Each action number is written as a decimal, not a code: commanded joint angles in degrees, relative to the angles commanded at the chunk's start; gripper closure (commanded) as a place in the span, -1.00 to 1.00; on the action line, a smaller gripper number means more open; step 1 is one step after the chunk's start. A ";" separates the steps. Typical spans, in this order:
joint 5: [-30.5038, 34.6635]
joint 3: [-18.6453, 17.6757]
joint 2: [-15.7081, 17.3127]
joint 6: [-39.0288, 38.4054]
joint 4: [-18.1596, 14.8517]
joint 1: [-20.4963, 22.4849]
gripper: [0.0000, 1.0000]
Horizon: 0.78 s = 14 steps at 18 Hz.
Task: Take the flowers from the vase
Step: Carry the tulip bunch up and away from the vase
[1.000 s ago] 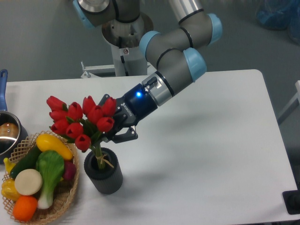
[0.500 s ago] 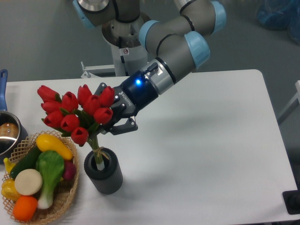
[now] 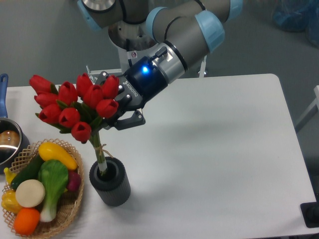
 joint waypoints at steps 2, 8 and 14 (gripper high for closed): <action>0.44 0.09 0.00 0.00 -0.09 1.14 0.26; 5.18 1.76 -0.09 -0.62 0.00 8.96 0.26; 5.45 4.39 -1.75 -0.44 0.00 14.85 0.26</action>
